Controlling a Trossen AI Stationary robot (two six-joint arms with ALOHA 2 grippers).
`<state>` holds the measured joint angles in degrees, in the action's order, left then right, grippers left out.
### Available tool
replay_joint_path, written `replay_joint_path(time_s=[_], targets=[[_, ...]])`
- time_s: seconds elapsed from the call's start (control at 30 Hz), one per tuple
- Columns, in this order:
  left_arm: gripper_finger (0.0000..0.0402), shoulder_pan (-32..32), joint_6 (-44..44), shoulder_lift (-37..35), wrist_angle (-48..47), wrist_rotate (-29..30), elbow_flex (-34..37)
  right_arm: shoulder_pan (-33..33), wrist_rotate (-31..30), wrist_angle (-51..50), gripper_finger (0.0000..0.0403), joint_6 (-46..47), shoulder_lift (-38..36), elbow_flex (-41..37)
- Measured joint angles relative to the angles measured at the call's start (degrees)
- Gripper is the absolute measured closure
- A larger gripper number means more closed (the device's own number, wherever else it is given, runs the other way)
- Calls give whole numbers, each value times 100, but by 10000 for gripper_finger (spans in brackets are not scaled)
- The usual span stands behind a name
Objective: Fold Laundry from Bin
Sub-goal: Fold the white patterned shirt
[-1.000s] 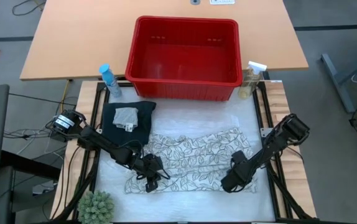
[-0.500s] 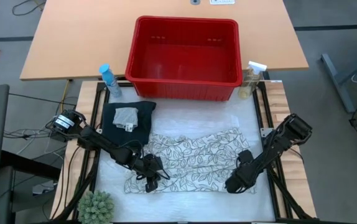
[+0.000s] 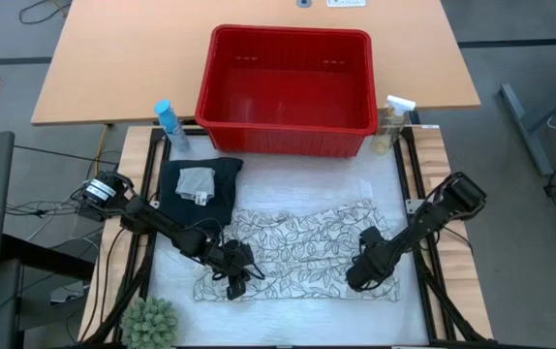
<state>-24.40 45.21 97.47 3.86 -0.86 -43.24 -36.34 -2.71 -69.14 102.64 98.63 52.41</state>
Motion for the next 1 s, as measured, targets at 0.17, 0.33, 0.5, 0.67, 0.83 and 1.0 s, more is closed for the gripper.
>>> replay_joint_path(time_s=[0.17,0.33,0.5,0.67,0.83,1.0], targets=[[384,0,2,0,-4,2,0,90,621,238,382,-7,-4,-465],[384,-1,-60,0,-7,7,0,69,1160,-759,382,246,-72,-500],[384,0,-98,0,-7,22,0,69,744,-828,379,227,-480,-160],[384,-2,-93,0,7,74,2,-312,-64,642,376,-48,-958,-34],[384,-2,-52,0,11,164,2,-761,-449,743,351,416,-1026,-37],[384,-1,-56,0,11,175,2,-914,-322,969,277,362,-1045,-40]])
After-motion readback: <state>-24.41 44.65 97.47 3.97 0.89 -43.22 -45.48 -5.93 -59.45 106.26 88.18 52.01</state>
